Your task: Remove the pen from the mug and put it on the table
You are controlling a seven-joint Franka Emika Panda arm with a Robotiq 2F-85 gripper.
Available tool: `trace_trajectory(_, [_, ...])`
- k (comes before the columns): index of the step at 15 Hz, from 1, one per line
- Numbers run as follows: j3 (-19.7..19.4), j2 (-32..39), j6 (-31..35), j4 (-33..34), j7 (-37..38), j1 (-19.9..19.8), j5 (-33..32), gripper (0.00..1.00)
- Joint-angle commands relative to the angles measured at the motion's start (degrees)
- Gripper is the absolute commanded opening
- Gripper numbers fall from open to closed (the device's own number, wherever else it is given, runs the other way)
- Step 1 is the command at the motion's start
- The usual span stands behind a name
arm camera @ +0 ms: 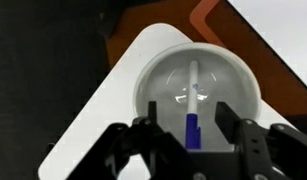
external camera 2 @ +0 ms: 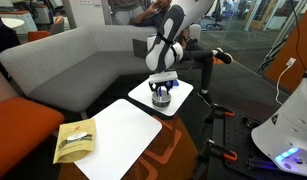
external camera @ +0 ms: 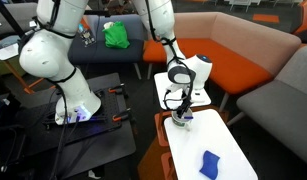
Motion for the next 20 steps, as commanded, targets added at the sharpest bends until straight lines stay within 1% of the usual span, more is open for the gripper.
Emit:
trace_trajectory(1, [1.0, 2.7, -0.5, 3.6, -2.9, -1.2, 2.7, 0.56])
trace_trajectory(2, [1.0, 3.5, -0.6, 4.6, -3.1, -1.3, 2.8, 0.55])
trace_trajectory(4, [0.8, 5.3, -1.3, 7.2, -3.6, -1.3, 3.0, 0.48])
trace_trajectory(5, [1.0, 6.2, -1.6, 8.3, -4.0, -1.6, 3.2, 0.49])
trace_trajectory(6, [1.1, 6.9, -1.9, 9.2, -4.2, -1.9, 3.4, 0.43])
trace_trajectory(7, [1.0, 7.5, -2.1, 9.8, -4.1, -2.0, 3.5, 0.43])
trace_trajectory(9, [0.8, 8.4, -2.2, 10.5, -4.0, -2.2, 3.6, 0.34])
trace_trajectory(10, [0.7, 8.6, -1.9, 10.5, -4.1, -2.3, 3.6, 0.16])
trace_trajectory(11, [0.5, 8.9, -1.7, 10.5, -3.9, -2.2, 3.5, 0.07])
trace_trajectory(12, [0.4, 8.6, -1.4, 10.2, -3.9, -2.0, 3.4, 0.01])
trace_trajectory(13, [0.1, 8.4, -1.3, 10.0, -3.9, -1.8, 3.2, 0.00])
trace_trajectory(14, [-0.3, 8.1, -0.8, 9.5, -3.5, -1.4, 3.0, 0.04])
trace_trajectory(16, [-2.2, 7.3, -0.2, 8.1, -2.6, 0.5, 1.5, 0.04])
trace_trajectory(20, [-9.9, 5.3, 1.8, 4.3, 1.2, 8.5, -3.4, 0.04])
